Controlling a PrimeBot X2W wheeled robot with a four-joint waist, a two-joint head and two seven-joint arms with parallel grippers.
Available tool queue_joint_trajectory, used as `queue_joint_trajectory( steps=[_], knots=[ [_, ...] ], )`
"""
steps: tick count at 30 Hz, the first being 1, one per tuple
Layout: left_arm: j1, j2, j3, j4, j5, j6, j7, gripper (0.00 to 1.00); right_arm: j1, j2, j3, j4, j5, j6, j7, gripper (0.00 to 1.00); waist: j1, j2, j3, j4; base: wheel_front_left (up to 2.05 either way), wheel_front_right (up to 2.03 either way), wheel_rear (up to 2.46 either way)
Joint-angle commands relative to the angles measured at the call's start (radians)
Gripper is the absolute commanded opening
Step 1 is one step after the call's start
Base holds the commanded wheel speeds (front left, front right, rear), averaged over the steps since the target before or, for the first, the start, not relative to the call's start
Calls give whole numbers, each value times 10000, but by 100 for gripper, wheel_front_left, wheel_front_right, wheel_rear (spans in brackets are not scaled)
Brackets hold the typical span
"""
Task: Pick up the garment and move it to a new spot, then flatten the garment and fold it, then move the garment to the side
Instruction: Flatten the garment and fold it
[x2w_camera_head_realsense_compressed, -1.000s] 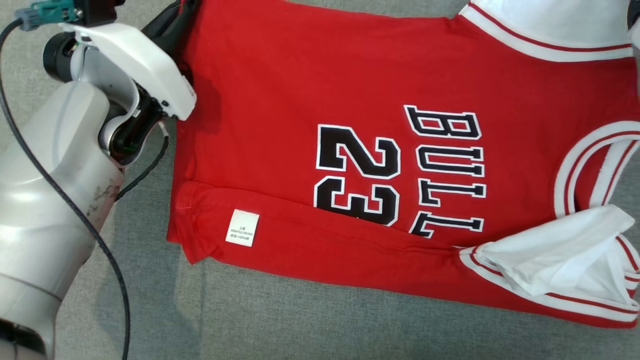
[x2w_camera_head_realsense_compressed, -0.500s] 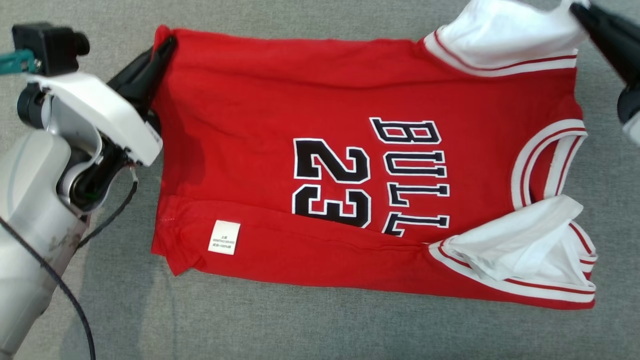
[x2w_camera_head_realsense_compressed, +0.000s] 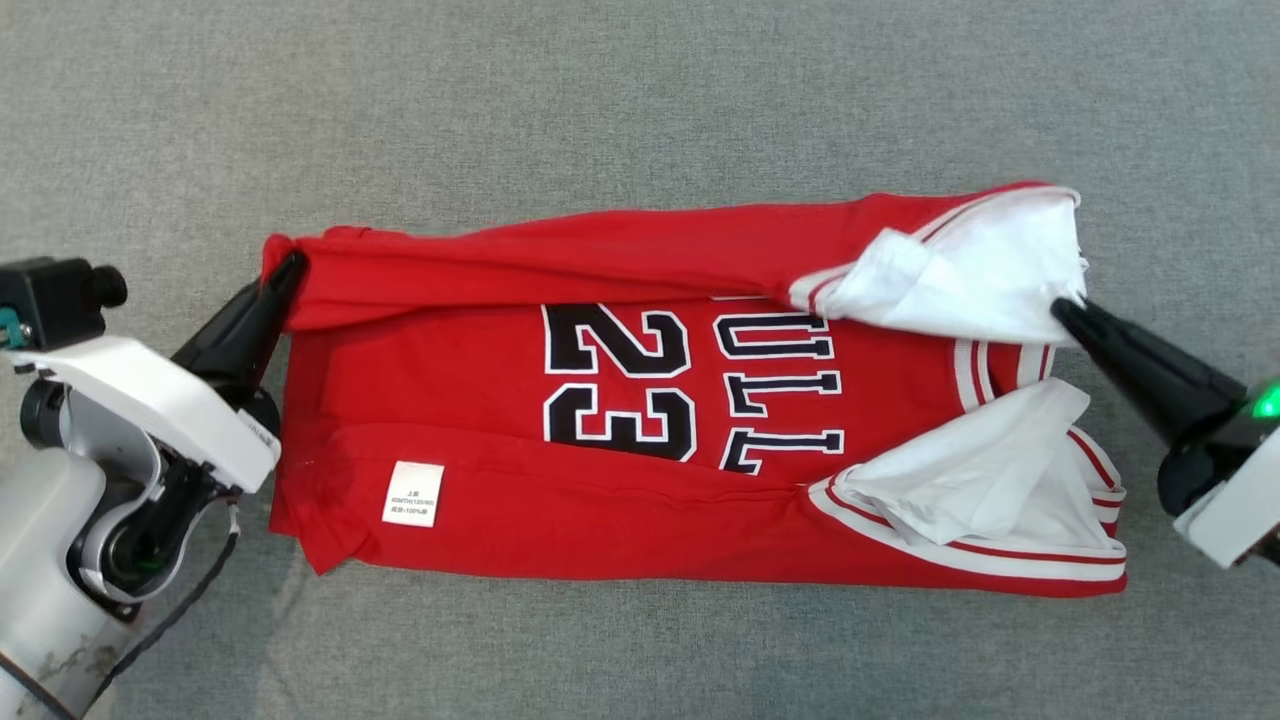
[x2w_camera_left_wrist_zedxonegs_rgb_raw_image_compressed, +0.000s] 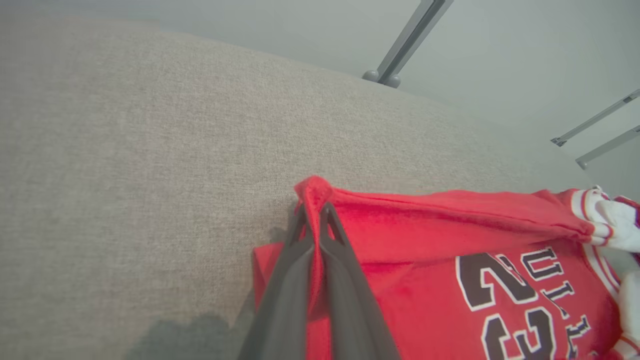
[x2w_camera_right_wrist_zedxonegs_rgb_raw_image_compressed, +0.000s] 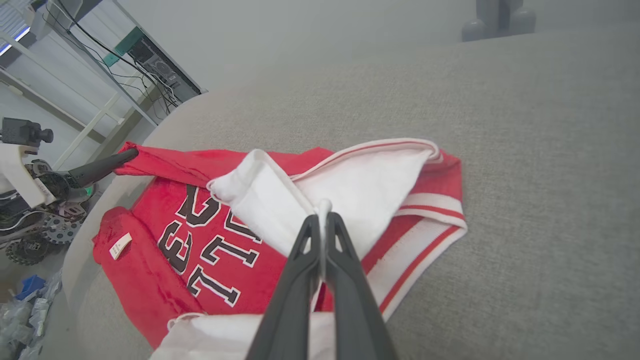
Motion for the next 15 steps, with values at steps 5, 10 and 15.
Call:
queue_joint_trajectory(
  steps=[5,10,15],
  knots=[
    [764,231,171,-348,-446,190,-84,0,1114,139,-262,-298,56,2,-376,0,0,0,-7,-108,0,0,0],
    [1252,114,176,-261,-805,171,-76,16,1824,653,-377,-213,-160,2,-381,0,0,0,-2,-226,0,0,0],
    [1607,-120,375,15,-795,327,-781,100,2525,1292,-861,162,-451,2,-663,100,0,0,-71,-302,0,0,0]
  ],
)
